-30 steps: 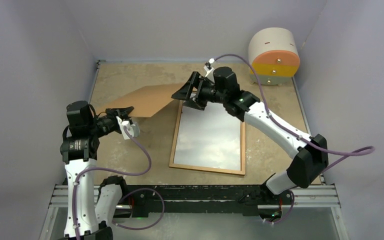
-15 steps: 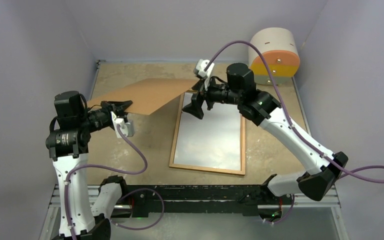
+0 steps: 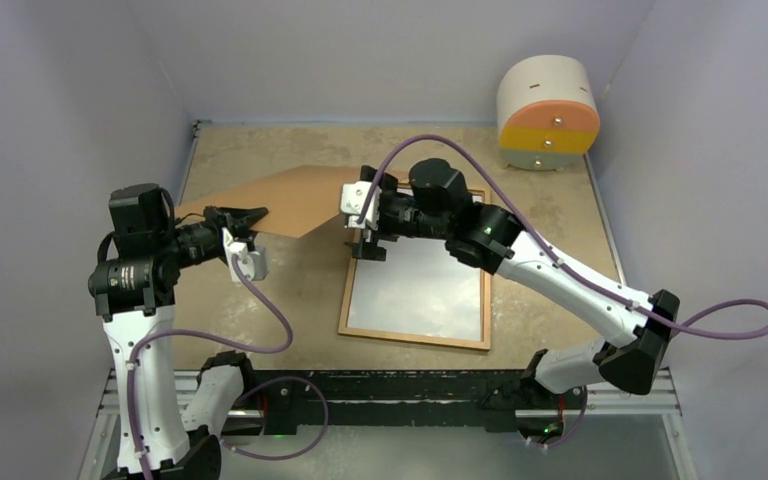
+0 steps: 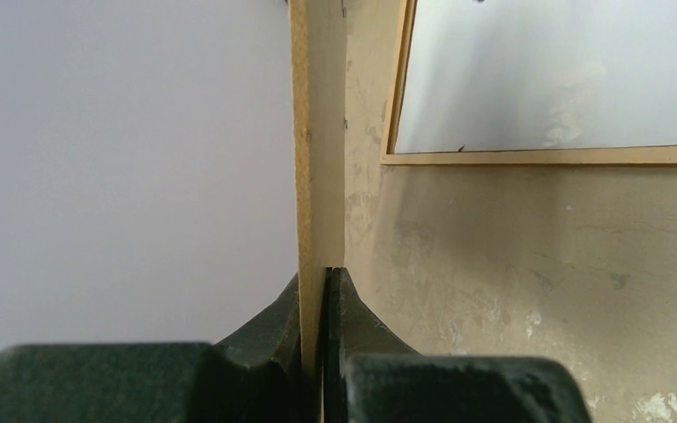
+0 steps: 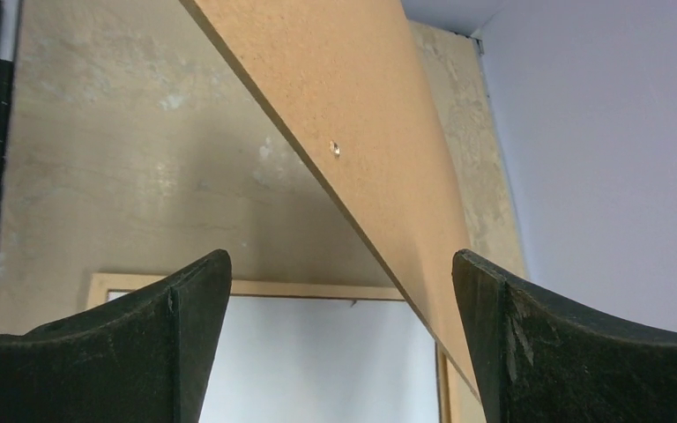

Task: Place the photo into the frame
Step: Turn over the photo frame item on the photo frame.

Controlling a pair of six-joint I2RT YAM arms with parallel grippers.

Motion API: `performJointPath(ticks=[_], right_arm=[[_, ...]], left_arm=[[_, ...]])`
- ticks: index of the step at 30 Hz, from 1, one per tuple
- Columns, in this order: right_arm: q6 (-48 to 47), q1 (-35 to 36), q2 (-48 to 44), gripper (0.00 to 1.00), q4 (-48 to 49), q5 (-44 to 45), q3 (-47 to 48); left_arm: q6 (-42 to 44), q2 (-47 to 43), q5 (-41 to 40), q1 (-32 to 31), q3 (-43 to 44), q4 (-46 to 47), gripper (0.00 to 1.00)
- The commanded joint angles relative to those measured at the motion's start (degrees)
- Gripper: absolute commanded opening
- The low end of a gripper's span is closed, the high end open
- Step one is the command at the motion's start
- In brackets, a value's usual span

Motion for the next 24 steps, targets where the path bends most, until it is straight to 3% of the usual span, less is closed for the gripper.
performJointPath(ticks=[1, 5, 9, 13, 15, 16, 17, 18, 19, 20, 22, 24], right_arm=[[-4.39, 1.85, 1.32, 0.94, 6.49, 7.4, -1.42], [-5.57, 2.18, 2.75, 0.75, 11.89, 11.32, -2.03], [-6.85, 2.22, 4.47, 0.48, 13.65, 11.77, -0.5], [-7.21, 2.22, 5.12, 0.13, 14.1, 11.9, 0.94], [-6.78, 2.25, 4.71, 0.01, 14.65, 11.62, 0.66], [-6.1, 2.23, 4.41, 0.0, 15.99, 11.61, 0.32], [-4.86, 2.19, 3.99, 0.0, 17.0, 11.53, 0.07], [-3.41, 2.18, 3.68, 0.0, 18.11, 11.64, -0.19], [-1.96, 2.18, 3.56, 0.0, 19.2, 11.75, -0.29], [-0.79, 2.18, 3.53, 0.0, 19.99, 11.92, -0.23], [1.49, 2.18, 3.81, 0.0, 20.7, 12.58, 0.55], [5.49, 2.18, 4.56, 0.0, 20.09, 12.3, 2.03]], left_arm=[[5.92, -0.19, 4.52, 0.04, 3.92, 1.05, 0.0], [8.69, 0.55, 4.84, 0.04, 5.05, -2.06, 0.0], [10.25, 0.21, 4.84, 0.04, 4.7, -3.14, 0.0], [10.97, -0.37, 3.99, 0.04, 3.98, -2.62, 0.0], [9.35, -0.58, 4.02, 0.04, 3.53, -0.96, 0.0], [6.7, -1.09, 4.1, 0.04, 2.93, 2.27, 0.0], [2.57, -1.77, 3.89, 0.05, 1.88, 6.88, 0.08], [-2.55, -2.78, 3.35, 0.04, 0.54, 12.35, 0.27], [-7.38, -3.85, 2.54, 0.04, -1.3, 18.2, 0.57], [-12.47, -4.86, 1.38, 0.04, -3.31, 24.62, 0.75], [-21.93, -6.11, -0.84, 0.04, -6.56, 36.09, 0.84], [-32.92, -5.65, -4.35, 0.04, -7.86, 46.06, 0.87]])
